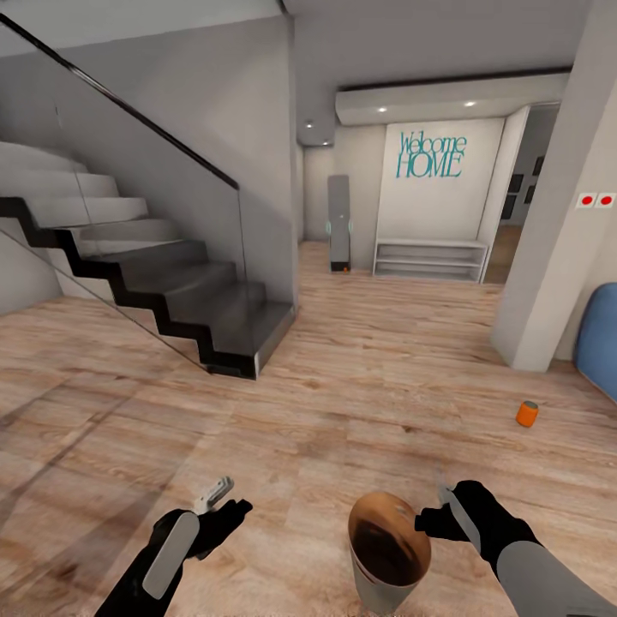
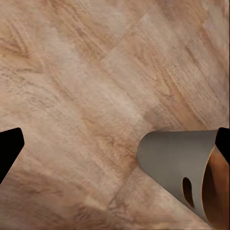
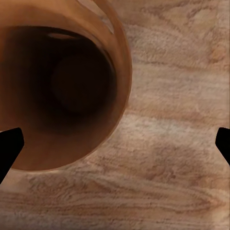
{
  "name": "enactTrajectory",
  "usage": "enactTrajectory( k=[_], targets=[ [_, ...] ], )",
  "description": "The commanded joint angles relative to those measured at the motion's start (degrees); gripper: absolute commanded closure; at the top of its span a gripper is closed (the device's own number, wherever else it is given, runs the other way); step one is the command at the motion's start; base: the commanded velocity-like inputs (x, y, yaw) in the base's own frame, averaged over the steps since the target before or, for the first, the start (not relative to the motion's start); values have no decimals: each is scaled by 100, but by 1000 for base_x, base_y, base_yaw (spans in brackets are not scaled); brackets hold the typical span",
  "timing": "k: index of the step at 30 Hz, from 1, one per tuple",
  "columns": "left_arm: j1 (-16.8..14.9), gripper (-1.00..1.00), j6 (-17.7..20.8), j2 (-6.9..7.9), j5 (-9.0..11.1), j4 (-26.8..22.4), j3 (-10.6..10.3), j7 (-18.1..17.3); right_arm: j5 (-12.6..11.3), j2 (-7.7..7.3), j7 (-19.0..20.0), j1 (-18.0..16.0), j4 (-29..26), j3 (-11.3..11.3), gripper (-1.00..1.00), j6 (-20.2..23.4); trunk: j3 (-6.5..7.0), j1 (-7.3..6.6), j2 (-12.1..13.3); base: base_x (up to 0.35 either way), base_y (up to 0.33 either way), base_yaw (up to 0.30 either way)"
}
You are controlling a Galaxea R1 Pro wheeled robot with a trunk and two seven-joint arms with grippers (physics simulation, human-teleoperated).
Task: Put the three can of soda from the living room inside the tash can in the kitchen.
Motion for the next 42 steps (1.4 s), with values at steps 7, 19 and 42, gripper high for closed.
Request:
enactTrajectory(
  k=[7, 19, 42],
  targets=[
    [-328, -100, 230, -14, -26, 797, 13, -580, 5, 0, 0, 0, -1, 0, -100, 0, -126, 154, -282, 0, 0, 0],
    [-489, -100, 262, 1, 1, 1130, 13, -679, 5, 0, 0, -4, -2, 0, -100, 0, -341, 418, -764, 0, 0, 0],
    [-426, -100, 44, 29, -37, 1182, -400, -643, 4, -2, 1, -1, -2, 0, -100, 0, -395, 484, -884, 135, 0, 0]
  ],
)
